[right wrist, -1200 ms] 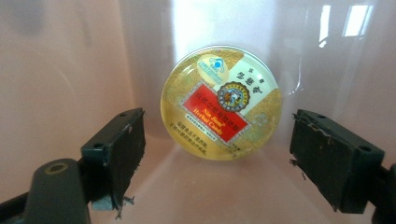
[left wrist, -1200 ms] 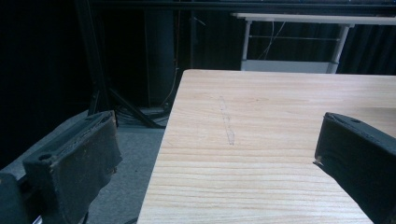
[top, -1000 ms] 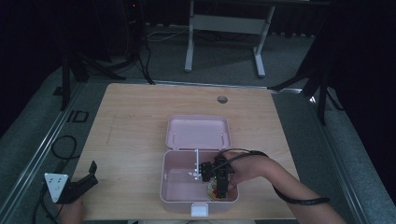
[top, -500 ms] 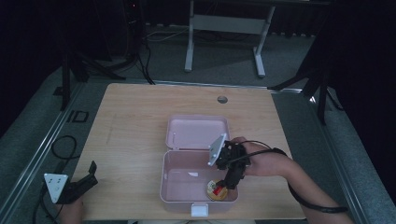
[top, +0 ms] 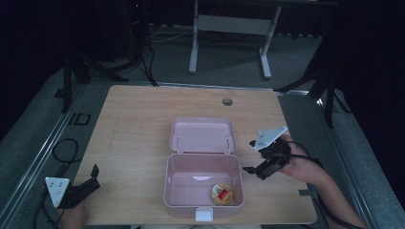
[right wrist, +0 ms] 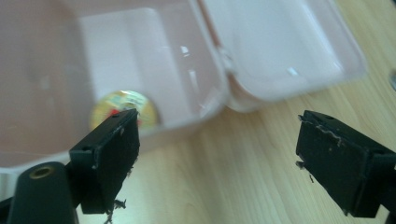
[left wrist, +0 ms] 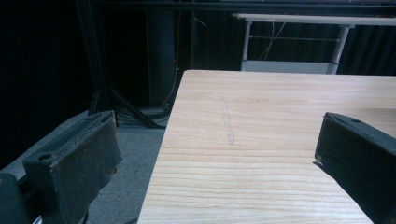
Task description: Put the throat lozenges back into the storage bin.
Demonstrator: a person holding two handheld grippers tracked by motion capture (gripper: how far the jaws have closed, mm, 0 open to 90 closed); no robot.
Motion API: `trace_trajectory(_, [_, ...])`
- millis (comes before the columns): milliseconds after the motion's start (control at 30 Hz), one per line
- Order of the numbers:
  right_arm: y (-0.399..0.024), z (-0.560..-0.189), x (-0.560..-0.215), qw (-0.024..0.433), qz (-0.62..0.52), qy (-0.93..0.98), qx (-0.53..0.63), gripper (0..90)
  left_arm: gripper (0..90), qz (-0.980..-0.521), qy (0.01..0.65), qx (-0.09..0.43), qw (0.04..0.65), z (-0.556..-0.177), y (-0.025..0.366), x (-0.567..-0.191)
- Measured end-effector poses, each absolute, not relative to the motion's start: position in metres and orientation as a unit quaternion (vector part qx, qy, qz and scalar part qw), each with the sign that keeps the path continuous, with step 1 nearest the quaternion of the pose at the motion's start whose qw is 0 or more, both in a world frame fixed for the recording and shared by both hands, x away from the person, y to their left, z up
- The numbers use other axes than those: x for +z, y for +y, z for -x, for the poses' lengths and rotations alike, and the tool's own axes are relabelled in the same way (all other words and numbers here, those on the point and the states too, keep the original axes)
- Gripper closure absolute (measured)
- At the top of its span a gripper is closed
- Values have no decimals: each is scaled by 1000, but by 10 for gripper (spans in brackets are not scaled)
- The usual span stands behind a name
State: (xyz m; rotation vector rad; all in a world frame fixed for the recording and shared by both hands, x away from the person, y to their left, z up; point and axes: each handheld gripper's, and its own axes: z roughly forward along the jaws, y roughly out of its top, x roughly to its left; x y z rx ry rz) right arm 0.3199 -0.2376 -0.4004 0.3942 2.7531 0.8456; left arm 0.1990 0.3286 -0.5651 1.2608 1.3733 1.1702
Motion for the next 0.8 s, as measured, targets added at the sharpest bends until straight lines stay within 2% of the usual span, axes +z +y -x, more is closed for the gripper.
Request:
trace_trajectory(233, [-267,-338,-438,128,-199,919,315,134,4,-509,557,474,454,-199,329,-565])
trace_trajectory(533, [-300,-353,-486,192,-288,863,368,138,4,-508,557,474,455,-199,329,-565])
trace_trajectory(733, [-318,-366,-510,160,-341,838,396,141,4,-507,558,473,456,-199,329,-565])
trace_trajectory(800, [-321,-368,-518,180,-347,837,384,140,3,-508,558,473,456,-199,329,-565])
